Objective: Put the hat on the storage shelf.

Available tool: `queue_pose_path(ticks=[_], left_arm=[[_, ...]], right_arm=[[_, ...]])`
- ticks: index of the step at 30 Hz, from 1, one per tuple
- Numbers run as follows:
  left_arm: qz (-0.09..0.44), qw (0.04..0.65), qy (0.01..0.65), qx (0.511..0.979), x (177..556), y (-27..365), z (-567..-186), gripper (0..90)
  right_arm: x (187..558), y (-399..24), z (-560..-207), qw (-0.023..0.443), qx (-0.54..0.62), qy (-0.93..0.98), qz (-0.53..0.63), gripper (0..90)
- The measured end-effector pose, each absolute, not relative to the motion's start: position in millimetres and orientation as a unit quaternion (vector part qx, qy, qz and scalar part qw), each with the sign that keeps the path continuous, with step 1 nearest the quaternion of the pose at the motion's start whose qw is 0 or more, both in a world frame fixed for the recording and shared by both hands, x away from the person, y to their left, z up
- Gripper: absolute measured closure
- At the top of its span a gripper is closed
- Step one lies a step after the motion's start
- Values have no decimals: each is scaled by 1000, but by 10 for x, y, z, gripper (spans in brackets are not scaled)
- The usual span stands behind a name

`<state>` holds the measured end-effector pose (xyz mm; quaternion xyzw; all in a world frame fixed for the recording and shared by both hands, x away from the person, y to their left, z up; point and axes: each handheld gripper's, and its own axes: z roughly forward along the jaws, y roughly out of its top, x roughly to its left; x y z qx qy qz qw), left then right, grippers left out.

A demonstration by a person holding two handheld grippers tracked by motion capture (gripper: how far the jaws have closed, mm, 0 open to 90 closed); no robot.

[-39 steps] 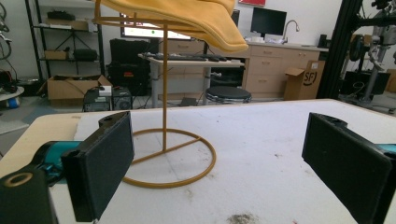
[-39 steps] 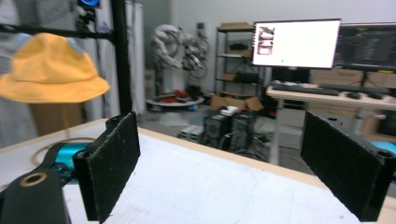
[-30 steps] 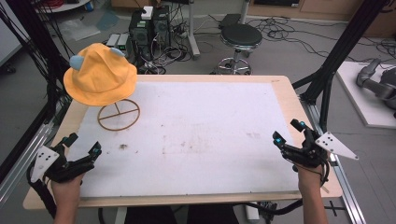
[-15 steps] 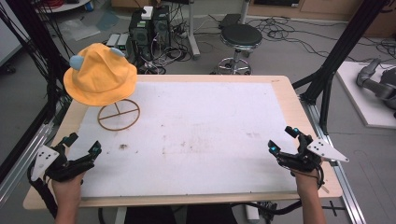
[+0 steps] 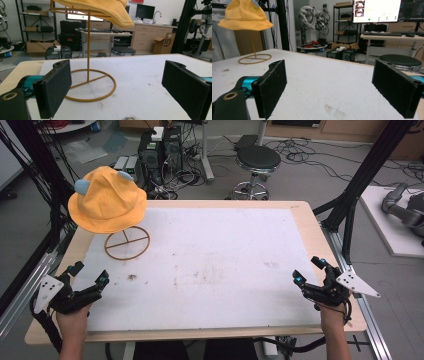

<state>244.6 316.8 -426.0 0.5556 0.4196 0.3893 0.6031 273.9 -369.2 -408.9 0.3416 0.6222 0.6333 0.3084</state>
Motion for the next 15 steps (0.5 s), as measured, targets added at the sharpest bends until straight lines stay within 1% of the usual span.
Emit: queue_pose_path(ticks=[15], left_arm=[[391, 604, 416, 557, 2456, 3164, -4261, 96]], right_arm=[[2723, -3699, -4091, 316, 337, 622, 632, 122]])
